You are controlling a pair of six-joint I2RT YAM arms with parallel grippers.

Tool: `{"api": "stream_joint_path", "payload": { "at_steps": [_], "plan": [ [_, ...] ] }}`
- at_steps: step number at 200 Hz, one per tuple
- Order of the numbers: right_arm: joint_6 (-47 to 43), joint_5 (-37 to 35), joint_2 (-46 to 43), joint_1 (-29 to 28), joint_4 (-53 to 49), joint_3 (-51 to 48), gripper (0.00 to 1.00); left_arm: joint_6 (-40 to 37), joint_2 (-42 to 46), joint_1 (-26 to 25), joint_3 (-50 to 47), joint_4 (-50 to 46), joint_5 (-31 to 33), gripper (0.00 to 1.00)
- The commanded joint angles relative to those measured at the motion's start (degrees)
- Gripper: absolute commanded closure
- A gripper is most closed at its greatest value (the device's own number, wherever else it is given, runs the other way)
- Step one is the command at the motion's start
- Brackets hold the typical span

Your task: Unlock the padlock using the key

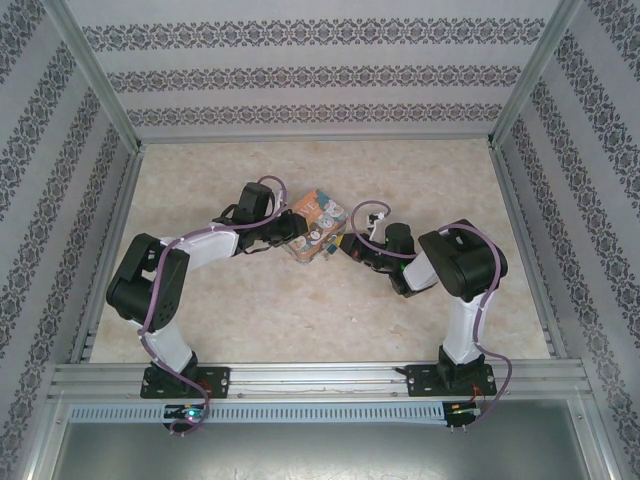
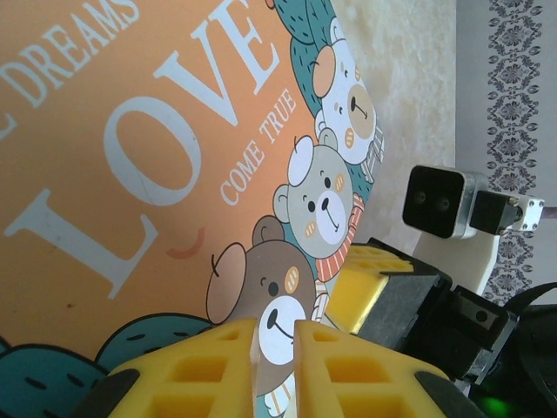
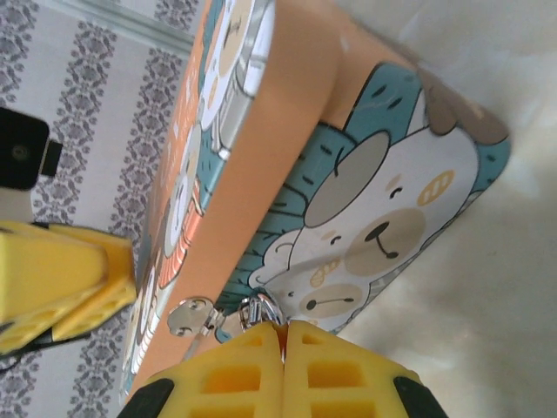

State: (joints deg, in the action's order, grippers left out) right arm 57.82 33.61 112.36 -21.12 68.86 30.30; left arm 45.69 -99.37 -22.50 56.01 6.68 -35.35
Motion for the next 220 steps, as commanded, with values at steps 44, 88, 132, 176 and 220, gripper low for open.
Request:
{"api": "stream_joint_path", "payload": {
  "at_steps": [44,88,132,176,220],
  "plan": [
    [-0.1,-5.0,-2.0,1.3,3.4,-3.4,1.00,0.2,1.5,-0.7,-1.1,-2.0,0.8,0.78],
    [-1.5,-6.1,-5.1,3.0,1.4,-5.6,1.00,-0.2,3.8,-0.7,-0.4,-2.7,0.9,0.73],
    [-3.5,-6.8,-10.2,4.1,-2.3,-7.8,1.00,-1.6,7.1,-0.1,-0.9,-3.1,2.1,0.65],
    [-4.9,-7.2,-15.2,4.4,-7.4,-9.4,1.00,-3.1,11.9,1.5,-3.4,-3.2,4.6,0.61],
    [-7.6,-8.2,-22.1,4.3,-15.6,-10.3,1.00,-6.8,18.6,3.5,-6.0,-6.4,9.2,0.54]
  ]
}}
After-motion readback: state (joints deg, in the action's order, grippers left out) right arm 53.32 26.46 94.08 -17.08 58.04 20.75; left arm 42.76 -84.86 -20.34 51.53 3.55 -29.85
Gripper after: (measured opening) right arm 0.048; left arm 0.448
